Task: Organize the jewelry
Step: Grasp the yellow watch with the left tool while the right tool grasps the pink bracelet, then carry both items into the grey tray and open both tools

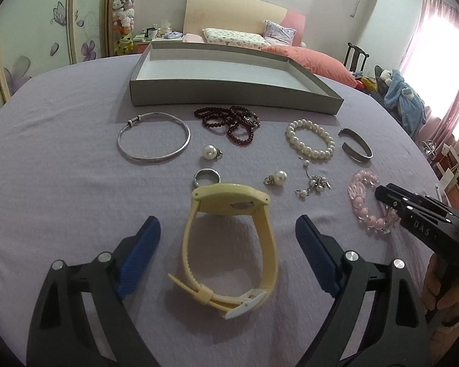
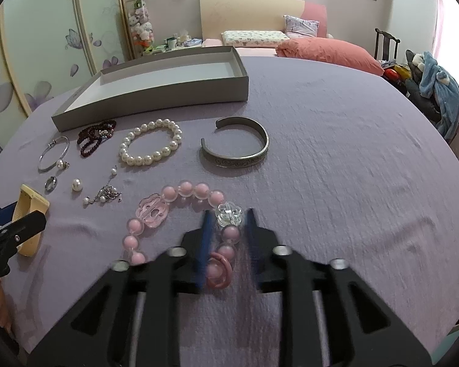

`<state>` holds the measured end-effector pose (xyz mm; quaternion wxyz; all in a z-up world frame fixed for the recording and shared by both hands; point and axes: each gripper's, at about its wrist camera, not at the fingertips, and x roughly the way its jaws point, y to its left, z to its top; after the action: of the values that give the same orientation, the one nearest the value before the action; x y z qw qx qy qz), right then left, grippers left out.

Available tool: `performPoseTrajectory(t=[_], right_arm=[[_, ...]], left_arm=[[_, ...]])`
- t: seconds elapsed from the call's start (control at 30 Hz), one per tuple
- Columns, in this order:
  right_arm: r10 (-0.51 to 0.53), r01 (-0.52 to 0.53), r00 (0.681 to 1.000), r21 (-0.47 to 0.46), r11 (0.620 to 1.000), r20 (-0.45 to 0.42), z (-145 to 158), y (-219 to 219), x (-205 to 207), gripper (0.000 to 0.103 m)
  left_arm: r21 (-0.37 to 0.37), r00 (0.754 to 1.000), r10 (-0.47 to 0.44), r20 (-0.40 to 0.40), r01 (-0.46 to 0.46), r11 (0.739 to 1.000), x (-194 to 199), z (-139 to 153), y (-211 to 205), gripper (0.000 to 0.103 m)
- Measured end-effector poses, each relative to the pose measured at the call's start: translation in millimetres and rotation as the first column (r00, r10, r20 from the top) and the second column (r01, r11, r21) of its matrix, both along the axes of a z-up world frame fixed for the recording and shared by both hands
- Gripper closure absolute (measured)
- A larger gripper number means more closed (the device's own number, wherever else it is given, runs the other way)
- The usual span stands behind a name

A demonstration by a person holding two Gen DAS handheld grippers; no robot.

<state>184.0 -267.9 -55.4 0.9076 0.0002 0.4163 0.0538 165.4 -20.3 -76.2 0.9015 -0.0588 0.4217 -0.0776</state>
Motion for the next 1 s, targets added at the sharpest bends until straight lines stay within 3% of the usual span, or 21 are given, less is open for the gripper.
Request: performPoseTrajectory(t=[0.03,0.13,0.2,0.27,0.3,0.47,0.57,0.63,0.7,1.0], right_arm=[[0.0,0.0,1.0,0.001,1.0,0.0,0,0,0,0.05],[0.003,-0.003,1.0,-0.006,1.0,-0.003,0,1,2,0.052],[0.002,-0.002,1.0,-0.009,1.0,-0.002,0,1,4,0.066],[0.002,-0.002,1.0,-0.002,1.0,-0.005,0,-1,6,0.073],[0.009,-0.009,1.0,-0.003,1.0,-0.004,0,-1,6,0.083],[0.035,-0.035,0.999,-0.001,0.999,0.004,-1,-1,0,0.083],[0.028,-0.028,1.0,0.028,0.999,0.009,-1,-4,-2,0.083],[0.029,-0.03,0.999,0.041,0.999,0.019,2,-5,-4,0.083],[0.03,-0.032,0.999,0.054,0.998,0.033,4,-6,-6,0.083],[0.051,-0.063,0.993,0.113,0.992,0.109,23,-7,-11,0.083]], left_arm=[[0.001,1.0,0.0,0.0,0.0,1.0,0,0,0,0.015],[0.002,1.0,0.0,0.0,0.0,1.0,0,0,0,0.015],[0.003,1.0,0.001,0.0,-0.001,1.0,0,0,0,0.015],[0.003,1.0,0.002,0.0,-0.002,1.0,0,0,0,0.015],[0.003,1.0,0.001,0.0,-0.001,1.0,0,0,0,0.015],[0.01,1.0,0.0,0.002,0.0,1.0,0,0,0,0.018],[0.024,1.0,0.006,0.008,-0.006,1.0,0,0,-1,0.026],[0.039,1.0,0.011,0.016,-0.011,0.999,-1,0,-1,0.049],[0.035,1.0,0.009,0.019,-0.01,0.999,-2,1,1,0.058],[-0.016,0.997,0.034,0.068,-0.033,0.999,-13,15,18,0.061]])
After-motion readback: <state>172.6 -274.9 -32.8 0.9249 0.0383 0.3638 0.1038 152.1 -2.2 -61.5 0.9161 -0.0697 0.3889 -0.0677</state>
